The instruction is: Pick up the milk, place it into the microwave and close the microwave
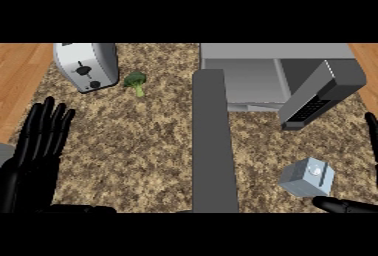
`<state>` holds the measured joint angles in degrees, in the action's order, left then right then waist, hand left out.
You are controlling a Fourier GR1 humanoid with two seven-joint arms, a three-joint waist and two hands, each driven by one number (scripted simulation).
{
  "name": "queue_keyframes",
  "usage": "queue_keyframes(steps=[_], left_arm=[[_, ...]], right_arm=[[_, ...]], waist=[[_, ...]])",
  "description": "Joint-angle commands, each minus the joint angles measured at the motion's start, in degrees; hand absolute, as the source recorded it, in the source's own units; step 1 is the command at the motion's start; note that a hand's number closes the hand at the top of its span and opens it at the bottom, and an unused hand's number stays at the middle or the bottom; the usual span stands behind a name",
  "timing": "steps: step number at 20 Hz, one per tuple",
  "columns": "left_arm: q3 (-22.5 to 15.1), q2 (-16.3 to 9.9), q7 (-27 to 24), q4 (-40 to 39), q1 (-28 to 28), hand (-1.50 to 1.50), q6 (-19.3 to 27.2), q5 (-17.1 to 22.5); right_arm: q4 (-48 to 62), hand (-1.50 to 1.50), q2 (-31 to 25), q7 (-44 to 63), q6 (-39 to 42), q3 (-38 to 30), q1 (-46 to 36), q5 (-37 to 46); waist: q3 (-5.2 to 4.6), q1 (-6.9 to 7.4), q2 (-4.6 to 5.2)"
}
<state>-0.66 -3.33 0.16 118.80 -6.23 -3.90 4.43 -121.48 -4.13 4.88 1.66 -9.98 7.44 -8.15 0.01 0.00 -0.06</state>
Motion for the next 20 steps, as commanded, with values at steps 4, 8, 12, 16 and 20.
queue_keyframes(steps=[4, 8, 12, 16, 20], left_arm=[[2.21, -1.5, 0.71, 6.14, -6.12, -1.5, -3.34, 4.04], [2.36, -1.78, -0.87, 4.32, -7.57, -1.5, -5.08, 4.52], [-1.03, 0.98, 0.98, 5.95, -5.45, -1.5, -1.91, 0.65], [-3.51, 1.61, -0.18, 8.32, -9.48, -1.5, -2.9, -1.3], [-0.49, 0.94, -2.38, 6.47, -9.92, -1.5, -4.16, 0.97]], right_arm=[[0.76, -1.5, 2.64, -3.42, 1.03, 2.12, 6.55, 3.83], [14.1, -1.5, -0.31, -12.71, 4.51, -4.25, 4.83, 1.27], [18.39, -1.5, 1.43, -19.21, 6.05, -3.11, 9.3, 3.64], [24.9, -1.5, 3.23, -23.88, 4.77, -2.38, 8.27, 6.38], [34.77, -1.5, -0.3, -30.07, 7.94, -7.74, 6.55, 3.27]], waist=[[-0.01, 0.05, -0.04], [0.01, 0.1, 0.03], [0.01, -0.09, 0.02], [0.0, 0.07, 0.02], [0.01, 0.1, 0.04]])
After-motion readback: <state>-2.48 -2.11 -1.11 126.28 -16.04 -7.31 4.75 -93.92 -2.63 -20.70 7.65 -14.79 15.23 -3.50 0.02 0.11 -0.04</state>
